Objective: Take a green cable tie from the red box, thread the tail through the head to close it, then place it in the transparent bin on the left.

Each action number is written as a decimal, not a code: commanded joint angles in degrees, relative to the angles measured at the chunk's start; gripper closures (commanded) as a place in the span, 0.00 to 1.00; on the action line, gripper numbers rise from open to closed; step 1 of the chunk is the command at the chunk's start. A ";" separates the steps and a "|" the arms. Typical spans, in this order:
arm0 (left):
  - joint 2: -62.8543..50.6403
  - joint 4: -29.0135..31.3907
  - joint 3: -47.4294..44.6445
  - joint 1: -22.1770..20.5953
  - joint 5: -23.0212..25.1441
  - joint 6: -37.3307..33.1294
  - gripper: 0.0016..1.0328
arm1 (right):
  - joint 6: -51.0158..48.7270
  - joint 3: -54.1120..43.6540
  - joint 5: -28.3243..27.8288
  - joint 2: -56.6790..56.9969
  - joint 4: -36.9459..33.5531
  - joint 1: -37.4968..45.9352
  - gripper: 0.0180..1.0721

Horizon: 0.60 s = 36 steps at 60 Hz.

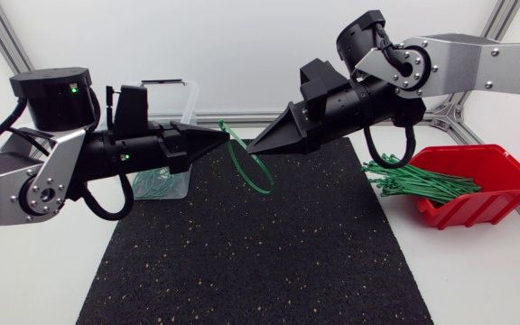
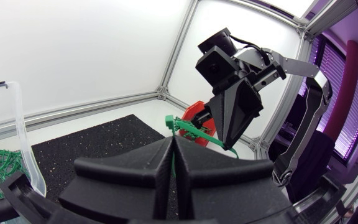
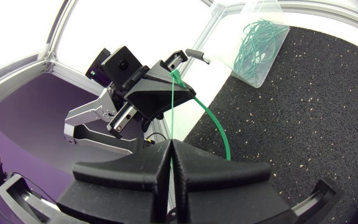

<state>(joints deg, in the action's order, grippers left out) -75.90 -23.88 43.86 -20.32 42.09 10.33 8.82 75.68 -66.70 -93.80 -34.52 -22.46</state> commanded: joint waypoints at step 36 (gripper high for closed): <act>-3.20 0.06 1.50 0.01 6.25 6.46 0.97 | 8.50 5.53 4.38 3.18 -12.06 -3.21 0.95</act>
<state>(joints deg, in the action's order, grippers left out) -78.06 -23.83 44.18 -20.32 47.53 15.27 15.57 78.98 -62.54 -91.94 -44.93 -24.45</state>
